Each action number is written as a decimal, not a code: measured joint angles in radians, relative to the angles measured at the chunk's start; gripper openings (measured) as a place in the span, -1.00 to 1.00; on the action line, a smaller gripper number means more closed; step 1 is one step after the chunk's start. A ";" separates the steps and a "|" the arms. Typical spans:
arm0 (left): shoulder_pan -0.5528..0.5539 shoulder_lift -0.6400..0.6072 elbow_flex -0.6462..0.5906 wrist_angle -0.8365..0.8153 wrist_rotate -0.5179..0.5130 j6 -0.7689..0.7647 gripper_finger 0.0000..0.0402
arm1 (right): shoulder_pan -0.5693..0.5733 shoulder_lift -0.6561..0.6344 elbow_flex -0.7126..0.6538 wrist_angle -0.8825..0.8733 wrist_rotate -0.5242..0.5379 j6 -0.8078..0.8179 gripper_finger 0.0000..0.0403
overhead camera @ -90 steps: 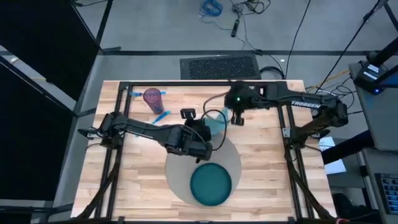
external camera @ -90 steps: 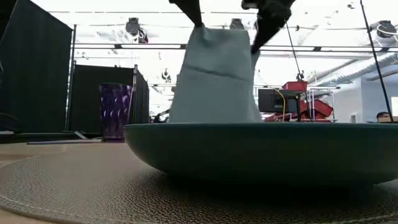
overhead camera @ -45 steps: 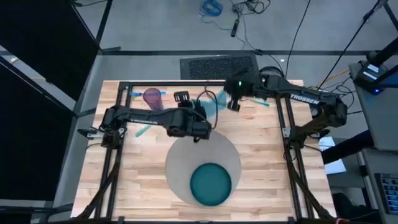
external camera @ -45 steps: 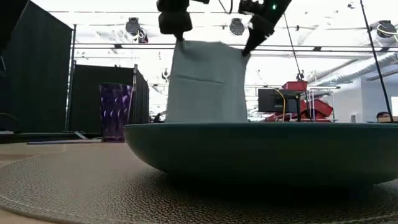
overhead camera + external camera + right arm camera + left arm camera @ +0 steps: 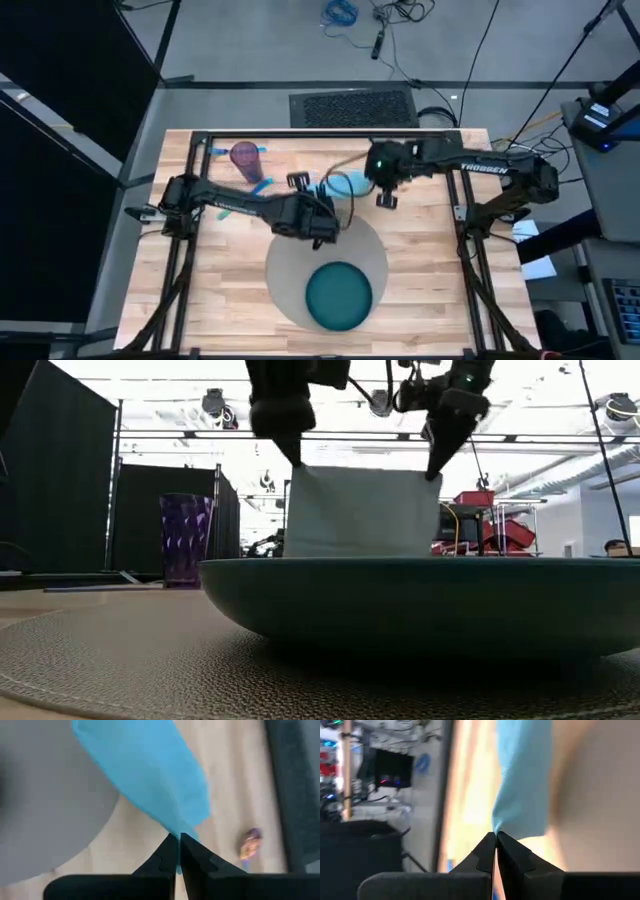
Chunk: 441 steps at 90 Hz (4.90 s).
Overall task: Set table place
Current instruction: Fold the blue napkin, then move the blue napkin to the bottom left of the table
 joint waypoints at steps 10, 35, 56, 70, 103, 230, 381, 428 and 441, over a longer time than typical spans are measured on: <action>-0.048 0.000 -0.057 0.017 0.042 -0.060 -1.00 | 0.081 0.000 -0.052 0.002 -0.011 0.074 -1.00; -0.105 0.000 -0.123 0.076 0.056 -0.103 -1.00 | 0.153 0.000 -0.095 0.046 -0.017 0.148 -1.00; -0.045 0.000 -0.242 0.149 0.074 -0.080 -1.00 | 0.077 0.000 -0.100 0.065 -0.040 0.104 -1.00; -0.005 0.001 -0.282 0.181 0.079 -0.050 -1.00 | -0.019 0.000 -0.157 0.116 -0.106 0.071 -1.00; 0.067 0.001 -0.314 0.288 0.115 0.054 -1.00 | -0.149 0.009 -0.240 0.266 -0.194 -0.028 -1.00; 0.105 -0.049 -0.304 0.203 -0.001 0.062 -1.00 | -0.336 0.203 -0.238 0.421 -0.181 -0.083 -0.51; 0.299 -0.004 -0.423 0.706 0.626 0.634 -1.00 | 0.126 0.107 -0.368 0.529 -0.481 0.372 -1.00; 0.298 0.041 -0.427 0.694 0.626 0.628 -1.00 | 0.137 0.189 -0.444 0.652 -0.497 0.426 -1.00; 0.297 0.044 -0.426 0.690 0.622 0.618 -1.00 | 0.139 0.210 -0.443 0.637 -0.497 0.425 -1.00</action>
